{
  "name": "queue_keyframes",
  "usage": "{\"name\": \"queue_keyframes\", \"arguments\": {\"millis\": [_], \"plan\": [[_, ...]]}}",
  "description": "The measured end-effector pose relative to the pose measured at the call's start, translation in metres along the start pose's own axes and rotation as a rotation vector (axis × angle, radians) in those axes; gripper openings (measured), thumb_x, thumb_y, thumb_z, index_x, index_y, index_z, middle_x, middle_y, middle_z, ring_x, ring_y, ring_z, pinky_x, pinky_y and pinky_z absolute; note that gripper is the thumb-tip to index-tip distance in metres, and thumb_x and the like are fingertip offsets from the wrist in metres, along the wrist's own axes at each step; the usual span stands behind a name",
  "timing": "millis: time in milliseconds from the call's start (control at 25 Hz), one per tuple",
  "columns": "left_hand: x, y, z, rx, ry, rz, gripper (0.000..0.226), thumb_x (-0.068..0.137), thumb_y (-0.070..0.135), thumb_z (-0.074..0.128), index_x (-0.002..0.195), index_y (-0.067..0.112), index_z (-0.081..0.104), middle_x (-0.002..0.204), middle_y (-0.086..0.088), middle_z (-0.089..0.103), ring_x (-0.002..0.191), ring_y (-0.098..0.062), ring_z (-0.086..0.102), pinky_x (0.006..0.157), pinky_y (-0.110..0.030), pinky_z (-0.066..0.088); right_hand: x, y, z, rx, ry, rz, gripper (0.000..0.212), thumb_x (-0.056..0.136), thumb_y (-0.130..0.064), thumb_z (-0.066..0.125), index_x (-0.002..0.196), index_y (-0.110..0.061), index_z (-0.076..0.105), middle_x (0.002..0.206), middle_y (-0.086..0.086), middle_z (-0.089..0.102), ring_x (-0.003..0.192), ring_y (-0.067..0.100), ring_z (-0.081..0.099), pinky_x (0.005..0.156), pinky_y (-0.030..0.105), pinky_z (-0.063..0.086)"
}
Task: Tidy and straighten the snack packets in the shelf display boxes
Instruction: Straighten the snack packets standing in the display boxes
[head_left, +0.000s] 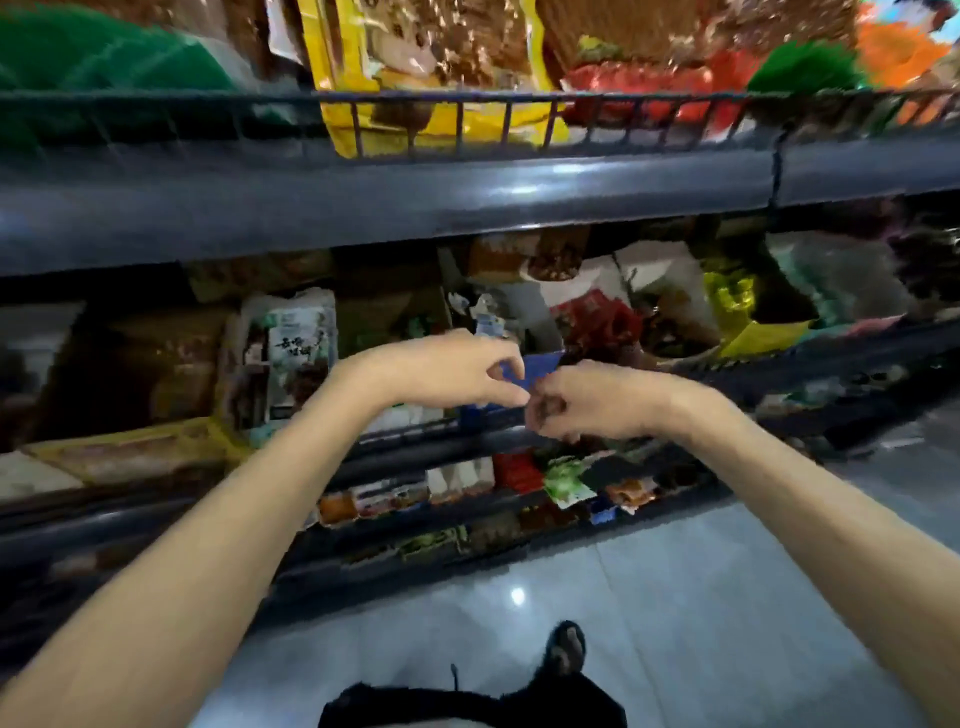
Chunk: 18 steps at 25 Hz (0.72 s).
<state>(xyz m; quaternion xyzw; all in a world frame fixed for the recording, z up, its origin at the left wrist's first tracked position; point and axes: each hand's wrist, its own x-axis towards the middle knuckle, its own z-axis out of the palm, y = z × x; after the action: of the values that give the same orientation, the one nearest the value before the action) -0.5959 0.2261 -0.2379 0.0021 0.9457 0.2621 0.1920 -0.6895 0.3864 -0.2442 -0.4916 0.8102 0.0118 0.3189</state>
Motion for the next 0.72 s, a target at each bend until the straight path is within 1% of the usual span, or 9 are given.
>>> {"name": "queue_keyframes", "arguments": {"millis": [120, 200, 280, 360, 400, 440, 560, 640, 720], "plan": [[0.016, 0.011, 0.018, -0.118, 0.000, -0.178, 0.029, 0.096, 0.045, 0.055, 0.117, 0.025, 0.057, 0.099, 0.004, 0.066, 0.084, -0.010, 0.064, 0.077, -0.032, 0.049, 0.017, 0.047, 0.000, 0.016, -0.104, -0.130, 0.013, 0.096, -0.022, 0.055, 0.103, -0.020, 0.065, 0.083, -0.008, 0.066, 0.068, 0.007, 0.061, 0.074, 0.030, 0.051], [0.012, 0.008, 0.026, -0.138, 0.000, -0.262, 0.026, 0.095, 0.046, 0.055, 0.113, 0.027, 0.058, 0.098, 0.005, 0.068, 0.083, -0.010, 0.065, 0.075, -0.030, 0.048, 0.028, 0.061, 0.000, 0.019, -0.132, -0.181, 0.012, 0.096, -0.022, 0.055, 0.100, -0.019, 0.066, 0.081, -0.007, 0.067, 0.066, 0.007, 0.062, 0.069, 0.026, 0.050], [0.008, 0.002, 0.034, -0.169, 0.046, -0.335, 0.024, 0.095, 0.046, 0.056, 0.108, 0.026, 0.060, 0.095, 0.006, 0.068, 0.081, -0.009, 0.065, 0.074, -0.032, 0.050, 0.038, 0.064, 0.009, 0.035, -0.153, -0.209, 0.014, 0.097, -0.022, 0.055, 0.098, -0.016, 0.067, 0.080, -0.002, 0.070, 0.064, 0.010, 0.062, 0.069, 0.029, 0.053], [0.008, -0.002, 0.047, -0.163, 0.056, -0.366, 0.023, 0.095, 0.045, 0.056, 0.105, 0.025, 0.062, 0.087, 0.010, 0.064, 0.074, -0.006, 0.061, 0.064, -0.028, 0.045, 0.043, 0.062, 0.026, 0.108, -0.158, -0.238, 0.015, 0.097, -0.022, 0.056, 0.099, -0.013, 0.068, 0.082, 0.003, 0.072, 0.065, 0.013, 0.064, 0.064, 0.029, 0.053], [0.010, -0.004, 0.056, -0.150, 0.045, -0.358, 0.022, 0.095, 0.044, 0.056, 0.103, 0.025, 0.062, 0.084, 0.011, 0.062, 0.071, -0.005, 0.058, 0.062, -0.026, 0.042, 0.043, 0.061, 0.035, 0.153, -0.151, -0.245, 0.014, 0.097, -0.022, 0.057, 0.101, -0.013, 0.068, 0.082, 0.003, 0.072, 0.066, 0.014, 0.065, 0.062, 0.026, 0.051], [0.012, -0.006, 0.067, -0.154, 0.022, -0.345, 0.021, 0.094, 0.044, 0.057, 0.101, 0.025, 0.063, 0.082, 0.012, 0.062, 0.071, -0.006, 0.058, 0.062, -0.026, 0.042, 0.043, 0.060, 0.045, 0.189, -0.145, -0.236, 0.014, 0.097, -0.022, 0.057, 0.102, -0.014, 0.067, 0.082, 0.003, 0.072, 0.068, 0.015, 0.065, 0.061, 0.024, 0.051], [0.004, -0.026, 0.100, -0.165, -0.064, -0.323, 0.019, 0.094, 0.044, 0.057, 0.099, 0.027, 0.063, 0.081, 0.014, 0.063, 0.073, -0.007, 0.062, 0.074, -0.029, 0.049, 0.045, 0.056, 0.076, 0.254, -0.141, -0.168, 0.012, 0.098, -0.023, 0.057, 0.102, -0.015, 0.065, 0.085, 0.003, 0.070, 0.073, 0.017, 0.066, 0.062, 0.023, 0.050], [-0.006, -0.051, 0.119, -0.130, -0.105, -0.319, 0.020, 0.094, 0.045, 0.057, 0.102, 0.027, 0.062, 0.090, 0.010, 0.066, 0.076, -0.007, 0.060, 0.082, -0.032, 0.051, 0.051, 0.044, 0.099, 0.326, -0.138, -0.137, 0.010, 0.098, -0.025, 0.057, 0.101, -0.019, 0.065, 0.084, -0.001, 0.068, 0.073, 0.013, 0.065, 0.065, 0.023, 0.051], [-0.016, -0.071, 0.137, -0.119, -0.083, -0.360, 0.022, 0.095, 0.044, 0.056, 0.107, 0.026, 0.061, 0.099, 0.006, 0.065, 0.086, -0.011, 0.059, 0.086, -0.034, 0.050, 0.059, 0.029, 0.118, 0.319, -0.135, -0.140, 0.012, 0.099, -0.026, 0.057, 0.104, -0.020, 0.065, 0.085, -0.005, 0.066, 0.077, 0.013, 0.065, 0.070, 0.027, 0.053]]}}
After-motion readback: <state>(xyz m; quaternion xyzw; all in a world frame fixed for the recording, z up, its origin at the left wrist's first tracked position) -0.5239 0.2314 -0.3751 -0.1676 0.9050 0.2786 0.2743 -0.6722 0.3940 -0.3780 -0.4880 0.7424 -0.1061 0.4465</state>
